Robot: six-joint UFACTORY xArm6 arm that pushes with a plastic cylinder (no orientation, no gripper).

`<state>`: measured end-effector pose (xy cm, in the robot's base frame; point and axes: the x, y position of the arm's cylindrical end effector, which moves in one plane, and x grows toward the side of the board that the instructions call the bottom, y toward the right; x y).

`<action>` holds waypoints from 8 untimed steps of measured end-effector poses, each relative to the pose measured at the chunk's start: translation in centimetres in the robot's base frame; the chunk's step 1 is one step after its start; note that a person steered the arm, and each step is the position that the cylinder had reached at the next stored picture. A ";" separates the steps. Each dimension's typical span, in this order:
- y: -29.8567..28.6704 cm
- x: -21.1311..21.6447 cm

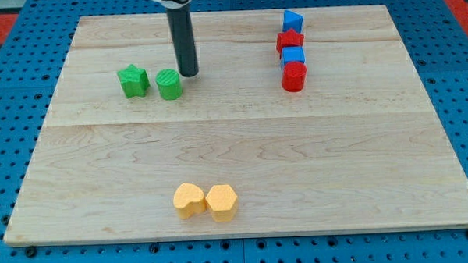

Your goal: Slide the yellow hexagon towards center left

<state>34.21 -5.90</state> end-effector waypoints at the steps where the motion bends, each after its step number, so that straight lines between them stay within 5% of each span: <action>1: 9.1 5.4; 2: 18.2 16.6; 3: 21.1 24.3; 6: 5.7 25.1; 8: -4.2 18.4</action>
<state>52.59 -10.07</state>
